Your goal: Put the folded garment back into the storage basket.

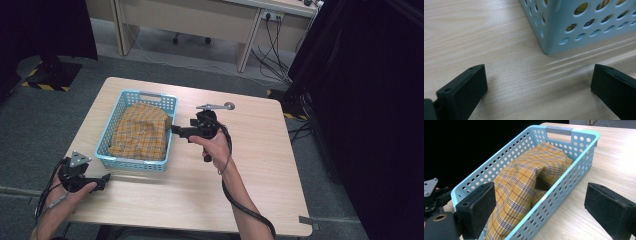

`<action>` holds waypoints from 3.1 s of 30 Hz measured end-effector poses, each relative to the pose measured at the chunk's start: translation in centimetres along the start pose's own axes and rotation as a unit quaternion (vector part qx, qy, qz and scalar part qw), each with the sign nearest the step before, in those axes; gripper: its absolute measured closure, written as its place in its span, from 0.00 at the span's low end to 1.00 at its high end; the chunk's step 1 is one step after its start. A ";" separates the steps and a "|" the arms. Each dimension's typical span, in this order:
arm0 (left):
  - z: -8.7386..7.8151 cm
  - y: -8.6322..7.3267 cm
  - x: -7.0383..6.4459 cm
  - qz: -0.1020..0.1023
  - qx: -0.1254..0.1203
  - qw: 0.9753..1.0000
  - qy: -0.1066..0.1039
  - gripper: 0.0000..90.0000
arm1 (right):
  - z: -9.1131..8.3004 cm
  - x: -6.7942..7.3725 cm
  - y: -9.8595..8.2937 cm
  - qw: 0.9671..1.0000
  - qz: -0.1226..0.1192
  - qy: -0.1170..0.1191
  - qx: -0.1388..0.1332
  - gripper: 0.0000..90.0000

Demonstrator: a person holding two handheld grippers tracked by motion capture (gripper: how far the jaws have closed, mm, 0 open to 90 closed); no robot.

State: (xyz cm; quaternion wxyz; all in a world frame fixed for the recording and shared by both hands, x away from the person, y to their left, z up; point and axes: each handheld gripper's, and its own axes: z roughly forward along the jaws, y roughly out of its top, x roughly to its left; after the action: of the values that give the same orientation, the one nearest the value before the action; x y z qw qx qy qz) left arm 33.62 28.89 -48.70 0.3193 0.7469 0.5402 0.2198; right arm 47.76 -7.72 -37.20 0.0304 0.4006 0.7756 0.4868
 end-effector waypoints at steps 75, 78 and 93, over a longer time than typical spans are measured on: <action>0.0 0.0 0.0 -0.001 0.000 1.000 0.003 0.00 | -4.3 -4.4 -8.5 1.000 0.006 -0.021 0.006 0.13; 0.0 0.0 0.0 -0.001 0.000 1.000 0.002 0.00 | -4.5 -4.6 -8.8 1.000 0.008 -0.024 0.010 0.13; 0.0 0.0 0.0 -0.001 0.000 1.000 0.002 0.00 | -4.8 -5.2 -10.0 0.999 0.011 -0.030 0.022 0.13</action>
State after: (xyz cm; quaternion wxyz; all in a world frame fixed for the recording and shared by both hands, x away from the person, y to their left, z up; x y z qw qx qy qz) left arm 33.62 28.92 -48.70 0.3180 0.7462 0.5414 0.2213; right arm 43.22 -16.64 -44.30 0.0395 0.4239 0.7805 0.4578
